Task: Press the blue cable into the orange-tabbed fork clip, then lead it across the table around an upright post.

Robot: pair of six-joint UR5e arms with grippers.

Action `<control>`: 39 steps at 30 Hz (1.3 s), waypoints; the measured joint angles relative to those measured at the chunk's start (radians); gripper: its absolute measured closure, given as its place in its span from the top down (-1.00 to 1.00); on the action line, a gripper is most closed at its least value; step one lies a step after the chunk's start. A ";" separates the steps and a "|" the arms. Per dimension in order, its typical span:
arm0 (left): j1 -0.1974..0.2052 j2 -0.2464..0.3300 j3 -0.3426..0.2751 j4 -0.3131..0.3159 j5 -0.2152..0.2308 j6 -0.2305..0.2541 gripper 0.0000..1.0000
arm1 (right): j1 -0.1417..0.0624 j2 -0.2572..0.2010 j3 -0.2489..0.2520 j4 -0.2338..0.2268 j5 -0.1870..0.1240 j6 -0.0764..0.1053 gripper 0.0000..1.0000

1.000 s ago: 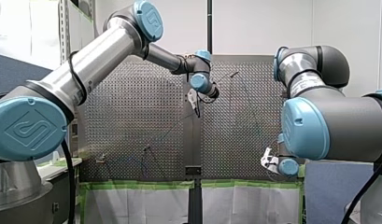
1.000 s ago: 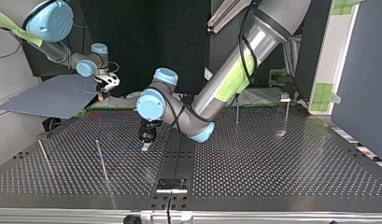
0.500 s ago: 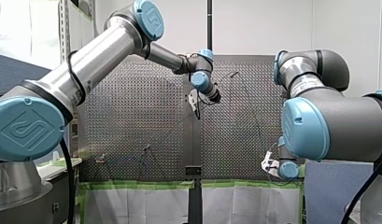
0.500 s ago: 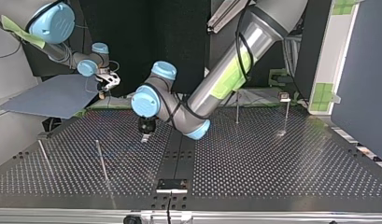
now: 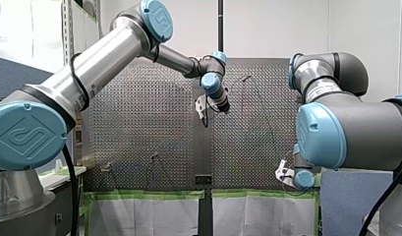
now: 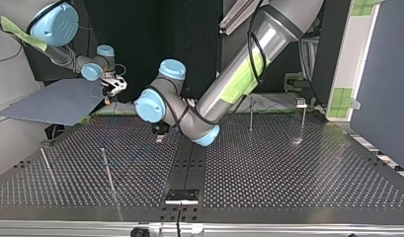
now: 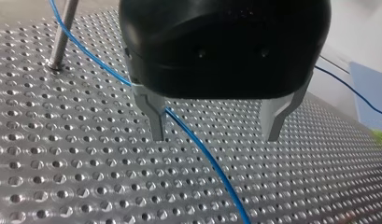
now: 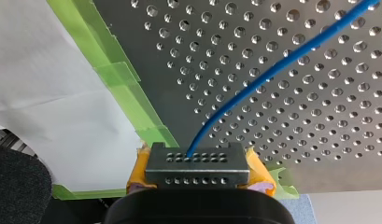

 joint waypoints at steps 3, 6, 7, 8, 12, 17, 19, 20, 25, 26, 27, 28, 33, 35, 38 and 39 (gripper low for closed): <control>-0.004 0.001 0.000 -0.014 -0.025 0.009 0.98 | -0.001 0.000 0.000 0.000 0.000 0.000 -1.00; -0.014 0.008 0.000 -0.029 -0.052 0.024 0.98 | -0.002 0.000 0.000 0.001 -0.001 0.000 -1.00; -0.021 0.015 0.000 -0.033 -0.065 0.033 0.98 | -0.002 0.000 0.000 0.001 -0.001 0.000 -1.00; -0.028 0.022 0.000 -0.036 -0.075 0.040 0.98 | -0.002 0.000 0.000 0.001 -0.001 0.000 -1.00; -0.065 0.060 0.000 -0.031 -0.117 0.077 0.98 | -0.003 0.000 0.000 0.001 -0.001 0.000 -1.00; -0.116 0.111 0.000 0.007 -0.169 0.128 0.98 | -0.006 0.000 0.000 0.002 -0.002 0.000 -1.00; -0.138 0.133 0.000 0.028 -0.183 0.150 0.98 | -0.007 0.000 0.000 0.002 -0.002 0.000 -1.00; -0.148 0.142 0.000 0.037 -0.184 0.160 0.98 | -0.007 0.000 0.000 0.001 -0.003 0.000 -1.00; -0.203 0.190 0.000 0.062 -0.148 0.216 0.98 | -0.007 0.000 0.000 0.002 -0.004 0.000 -1.00; -0.210 0.193 0.000 0.063 -0.140 0.226 0.98 | -0.007 0.000 0.000 0.002 -0.004 0.000 -1.00; -0.215 0.196 0.000 0.064 -0.131 0.235 0.98 | -0.007 0.000 0.000 0.002 -0.005 0.000 -1.00; -0.219 0.198 0.000 0.064 -0.120 0.247 0.98 | -0.007 0.000 0.000 0.002 -0.005 0.000 -1.00; -0.223 0.200 0.000 0.059 -0.082 0.299 0.98 | -0.007 0.000 0.000 0.002 -0.006 0.001 -1.00; -0.221 0.200 0.000 0.057 -0.073 0.323 0.98 | -0.007 0.000 0.000 0.002 -0.006 0.000 -1.00; -0.218 0.201 0.000 0.054 -0.070 0.355 0.98 | -0.007 0.000 0.000 0.002 -0.006 0.000 -1.00; -0.216 0.201 0.000 0.054 -0.071 0.364 0.98 | -0.007 0.000 0.000 0.002 -0.006 0.000 -1.00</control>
